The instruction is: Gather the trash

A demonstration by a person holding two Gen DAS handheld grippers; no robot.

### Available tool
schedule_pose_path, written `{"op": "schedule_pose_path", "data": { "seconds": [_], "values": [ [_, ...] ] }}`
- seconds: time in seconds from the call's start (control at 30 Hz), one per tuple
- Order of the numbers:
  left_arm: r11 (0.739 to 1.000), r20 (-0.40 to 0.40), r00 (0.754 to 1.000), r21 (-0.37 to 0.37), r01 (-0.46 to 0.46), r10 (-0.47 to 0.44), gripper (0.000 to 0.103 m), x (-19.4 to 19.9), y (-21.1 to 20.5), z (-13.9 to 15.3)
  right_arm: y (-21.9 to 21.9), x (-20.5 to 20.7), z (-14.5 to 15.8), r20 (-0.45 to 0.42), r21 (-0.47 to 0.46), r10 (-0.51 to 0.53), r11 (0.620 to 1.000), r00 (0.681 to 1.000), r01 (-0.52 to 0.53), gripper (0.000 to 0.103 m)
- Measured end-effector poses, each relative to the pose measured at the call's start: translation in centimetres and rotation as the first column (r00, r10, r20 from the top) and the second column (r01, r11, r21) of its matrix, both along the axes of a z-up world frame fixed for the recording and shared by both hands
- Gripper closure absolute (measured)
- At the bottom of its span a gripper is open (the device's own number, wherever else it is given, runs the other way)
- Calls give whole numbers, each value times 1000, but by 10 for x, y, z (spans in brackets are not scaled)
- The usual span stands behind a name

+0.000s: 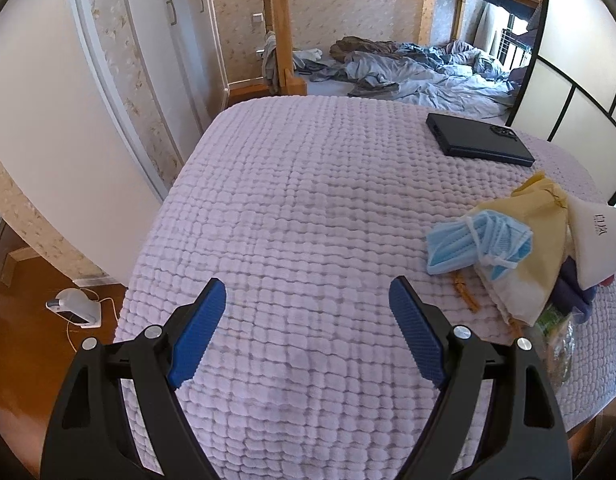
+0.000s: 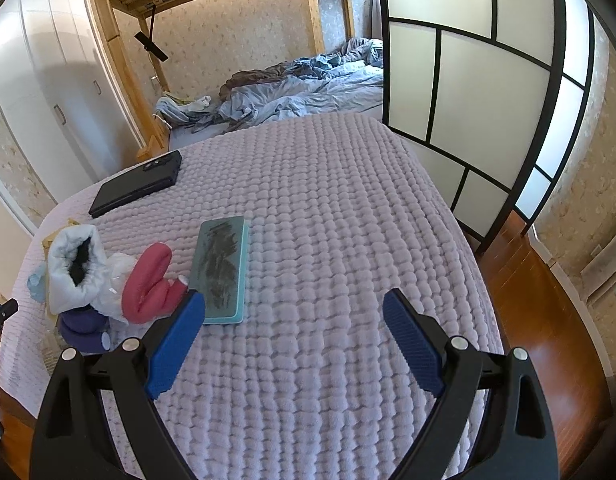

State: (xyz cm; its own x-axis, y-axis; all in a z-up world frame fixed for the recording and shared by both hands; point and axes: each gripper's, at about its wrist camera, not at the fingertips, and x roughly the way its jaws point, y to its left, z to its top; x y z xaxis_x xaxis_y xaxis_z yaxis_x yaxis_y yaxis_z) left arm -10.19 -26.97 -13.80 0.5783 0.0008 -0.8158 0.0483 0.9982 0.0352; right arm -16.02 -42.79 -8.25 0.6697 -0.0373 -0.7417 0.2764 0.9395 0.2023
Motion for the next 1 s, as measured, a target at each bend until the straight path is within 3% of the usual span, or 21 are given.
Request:
{"op": "schedule_pose_path", "data": {
  "seconds": [1.0],
  "values": [
    [997, -50, 996, -31, -74, 72, 18, 44, 15, -25, -27, 47, -21, -36, 11, -41, 999, 998, 42, 14]
  ]
}}
